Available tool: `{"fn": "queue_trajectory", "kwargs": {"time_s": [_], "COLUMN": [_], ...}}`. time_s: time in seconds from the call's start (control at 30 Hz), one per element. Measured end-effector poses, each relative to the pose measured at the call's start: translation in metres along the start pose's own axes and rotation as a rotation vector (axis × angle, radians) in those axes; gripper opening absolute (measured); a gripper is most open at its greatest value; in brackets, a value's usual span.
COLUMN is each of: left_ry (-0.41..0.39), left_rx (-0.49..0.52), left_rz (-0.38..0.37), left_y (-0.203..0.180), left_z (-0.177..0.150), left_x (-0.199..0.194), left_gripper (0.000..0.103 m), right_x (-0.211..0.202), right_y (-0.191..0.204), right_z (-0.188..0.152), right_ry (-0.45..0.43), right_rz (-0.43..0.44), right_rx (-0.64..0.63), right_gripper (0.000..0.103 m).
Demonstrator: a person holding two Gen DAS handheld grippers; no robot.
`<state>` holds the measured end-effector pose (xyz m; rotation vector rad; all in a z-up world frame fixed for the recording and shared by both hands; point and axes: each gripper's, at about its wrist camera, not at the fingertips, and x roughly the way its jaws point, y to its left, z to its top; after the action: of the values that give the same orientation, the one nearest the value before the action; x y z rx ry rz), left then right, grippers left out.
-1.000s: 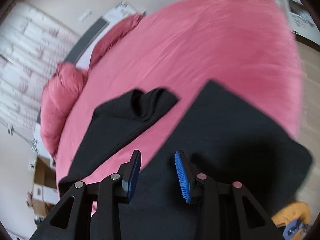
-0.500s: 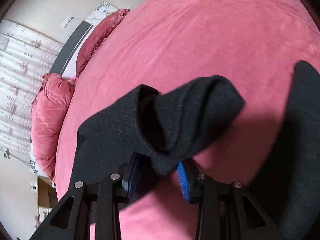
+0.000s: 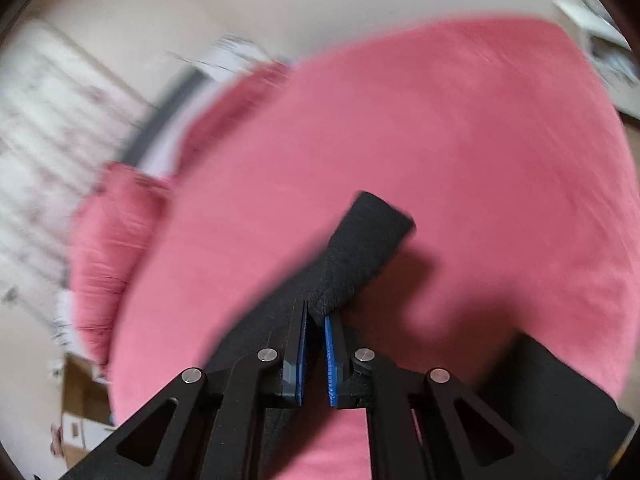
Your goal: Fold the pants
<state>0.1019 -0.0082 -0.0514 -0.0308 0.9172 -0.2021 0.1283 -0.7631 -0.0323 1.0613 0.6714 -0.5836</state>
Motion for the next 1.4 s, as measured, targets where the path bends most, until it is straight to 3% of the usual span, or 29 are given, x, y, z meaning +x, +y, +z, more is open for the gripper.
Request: {"fn": "queue_trajectory", "kwargs": {"time_s": [0.13,0.27,0.4,0.47,0.63,0.8,1.0,1.2,1.4], "left_ry": [0.007,0.016,0.020,0.006,-0.010,-0.048,-0.034,-0.005,0.017], "left_rx": [-0.012,-0.091,-0.186,-0.235,-0.244,-0.222,-0.356,-0.508,-0.542], "left_rz": [0.031,0.089,0.146,0.168,0.132,0.196,0.190,0.112,0.014], "left_y": [0.020,0.049,0.079,0.094,0.115,0.121,0.161,0.191,0.187], "left_z": [-0.006,-0.014,-0.021,-0.024,-0.028,-0.039,-0.059,-0.081,-0.083], "left_x": [-0.010,-0.018,-0.027,-0.034,-0.044,-0.055,-0.063,-0.063,-0.057], "left_gripper": [0.078,0.078,0.078,0.078,0.077,0.077,0.077,0.081,0.082], "right_x": [0.019,0.007,-0.003,-0.008,-0.032,-0.053,-0.065,-0.091,-0.112], "right_y": [-0.060,-0.080,-0.074,-0.062,-0.035,-0.016,0.014,0.003,-0.031], "right_z": [-0.024,-0.038,-0.051,-0.062,-0.101,-0.168,-0.260,-0.314,-0.334], "right_ry": [0.056,0.037,0.038,0.060,0.099,0.155,0.241,0.250,0.215], "right_rz": [-0.056,0.084,0.157,0.207,0.193,0.155,0.132,0.135,0.115], "right_rx": [0.195,0.283,0.265,0.228,0.017,-0.161,-0.378,-0.419,-0.331], "right_gripper": [0.020,0.030,0.034,0.035,0.036,0.036,0.036,0.037,0.043]}}
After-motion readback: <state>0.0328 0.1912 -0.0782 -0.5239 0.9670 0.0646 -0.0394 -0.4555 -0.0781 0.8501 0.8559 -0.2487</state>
